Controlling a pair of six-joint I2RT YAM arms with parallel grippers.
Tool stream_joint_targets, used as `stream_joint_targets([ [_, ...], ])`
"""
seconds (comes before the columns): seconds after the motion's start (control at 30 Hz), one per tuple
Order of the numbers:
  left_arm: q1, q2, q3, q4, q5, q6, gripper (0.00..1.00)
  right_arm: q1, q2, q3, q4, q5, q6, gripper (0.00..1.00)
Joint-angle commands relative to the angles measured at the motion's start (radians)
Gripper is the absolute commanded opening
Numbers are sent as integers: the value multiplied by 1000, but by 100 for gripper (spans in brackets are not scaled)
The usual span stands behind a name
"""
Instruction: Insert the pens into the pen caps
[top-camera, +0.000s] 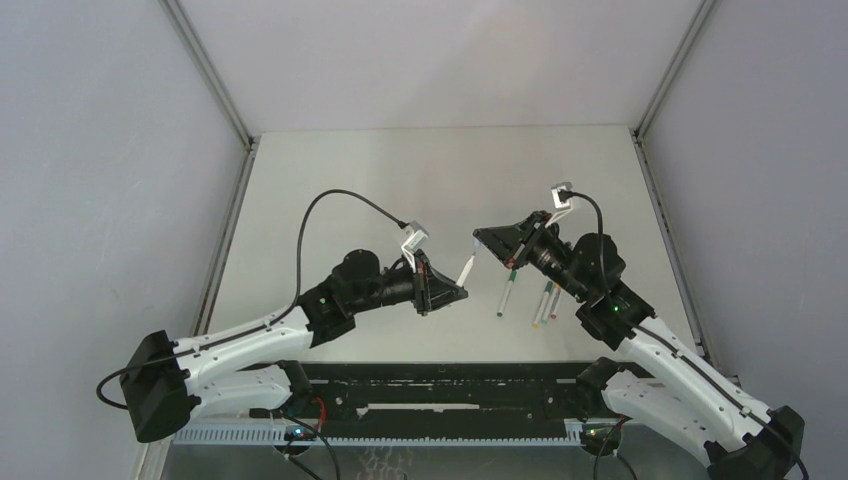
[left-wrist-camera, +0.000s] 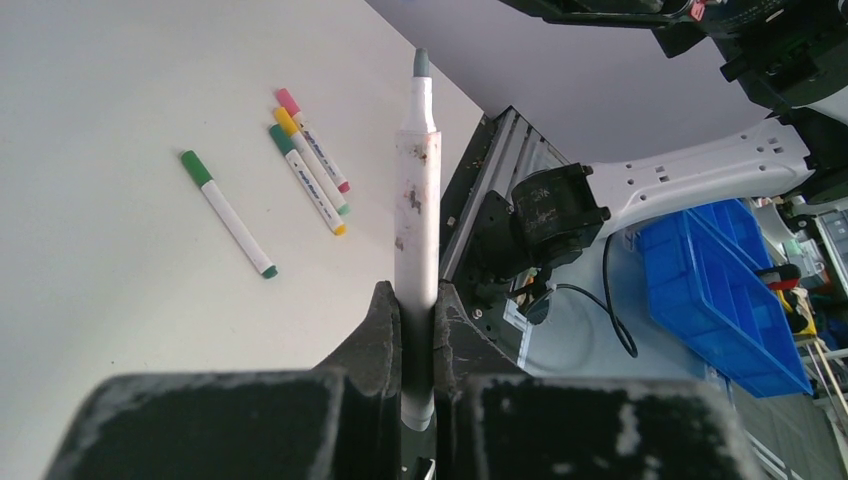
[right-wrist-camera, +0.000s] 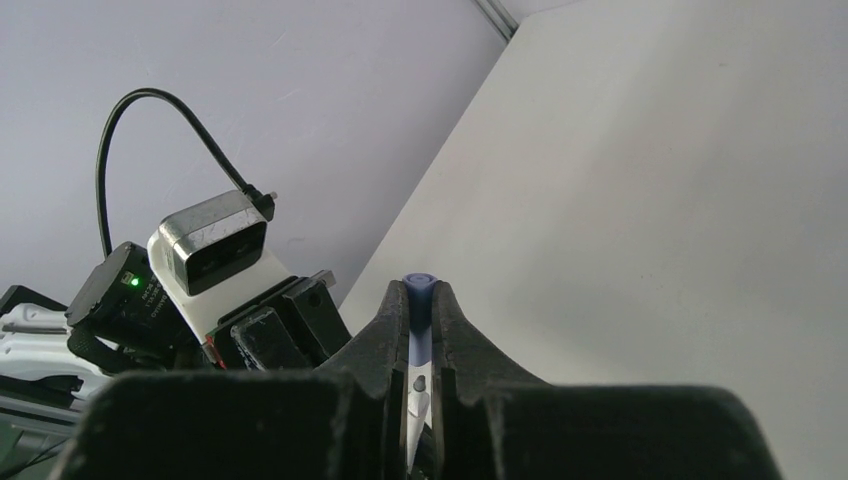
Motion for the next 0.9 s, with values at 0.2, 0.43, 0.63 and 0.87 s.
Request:
stream_joint_targets([
  [0.2,-7,-30,61,18,-14,22,0,23,-1,4,23,10,-7,0],
  [0.43,-8,-42,54,21,-21,23,0,30,7,4,17,13,-12,0],
  [0.63,-7,-44,53,23,-27,19,0,36,7,4,11,13,-12,0],
  [0.87,-7,-44,52,24,-41,13,0,39,0,3,8,10,-13,0],
])
